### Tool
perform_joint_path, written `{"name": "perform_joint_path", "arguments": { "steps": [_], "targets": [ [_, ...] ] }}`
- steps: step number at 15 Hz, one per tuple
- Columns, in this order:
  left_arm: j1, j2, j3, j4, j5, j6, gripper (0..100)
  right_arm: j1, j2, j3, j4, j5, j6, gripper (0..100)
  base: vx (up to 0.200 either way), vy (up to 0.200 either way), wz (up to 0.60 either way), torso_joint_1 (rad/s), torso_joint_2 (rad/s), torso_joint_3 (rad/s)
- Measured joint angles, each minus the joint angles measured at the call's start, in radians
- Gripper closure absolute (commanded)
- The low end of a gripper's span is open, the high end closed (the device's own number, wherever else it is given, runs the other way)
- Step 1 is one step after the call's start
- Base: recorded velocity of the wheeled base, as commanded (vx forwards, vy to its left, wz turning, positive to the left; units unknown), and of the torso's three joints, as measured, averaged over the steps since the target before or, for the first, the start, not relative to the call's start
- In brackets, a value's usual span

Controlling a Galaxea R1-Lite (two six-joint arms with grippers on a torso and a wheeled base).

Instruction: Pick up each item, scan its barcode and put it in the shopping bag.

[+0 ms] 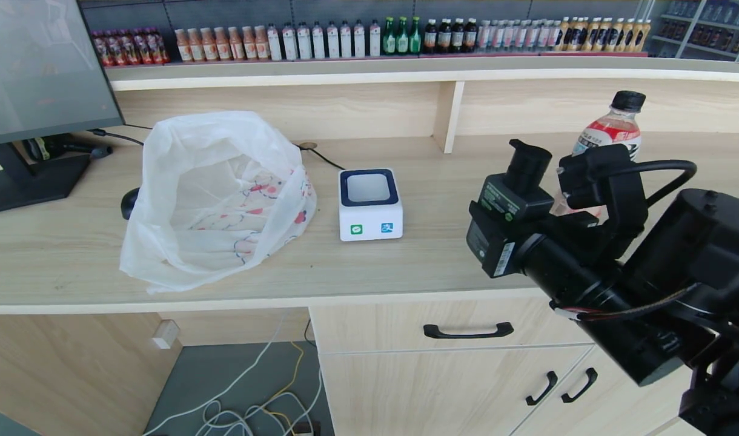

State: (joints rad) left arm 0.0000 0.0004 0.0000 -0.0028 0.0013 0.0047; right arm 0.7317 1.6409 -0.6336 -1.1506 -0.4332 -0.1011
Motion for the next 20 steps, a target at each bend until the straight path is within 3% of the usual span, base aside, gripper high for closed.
{"name": "perform_joint_path", "arguments": {
  "steps": [4,7,8,11,14,17,20],
  "targets": [
    [0.0,0.0,0.0,0.0,0.0,0.0,0,0.02,-0.006,0.003,-0.032,0.019,0.017,100,0.0,0.0,0.0,0.0,0.0,0.0],
    [0.0,0.0,0.0,0.0,0.0,0.0,0,0.022,-0.009,0.003,-0.055,0.156,0.059,100,0.0,0.0,0.0,0.0,0.0,0.0],
    [0.0,0.0,0.0,0.0,0.0,0.0,0,0.016,-0.011,0.004,-0.056,0.211,0.068,100,0.0,0.0,0.0,0.0,0.0,0.0],
    [0.0,0.0,0.0,0.0,0.0,0.0,0,-0.021,-0.016,0.005,-0.056,0.603,0.118,100,0.0,0.0,0.0,0.0,0.0,0.0],
    [0.0,0.0,0.0,0.0,0.0,0.0,0,-0.042,-0.02,-0.007,-0.06,0.841,0.214,100,0.0,0.0,0.0,0.0,0.0,0.0],
    [0.0,0.0,0.0,0.0,0.0,0.0,0,-0.047,-0.016,-0.039,-0.06,1.013,0.295,100,0.0,0.0,0.0,0.0,0.0,0.0],
    [0.0,0.0,0.0,0.0,0.0,0.0,0,-0.047,0.005,-0.113,-0.058,1.074,0.363,100,0.0,0.0,0.0,0.0,0.0,0.0]
  ]
}}
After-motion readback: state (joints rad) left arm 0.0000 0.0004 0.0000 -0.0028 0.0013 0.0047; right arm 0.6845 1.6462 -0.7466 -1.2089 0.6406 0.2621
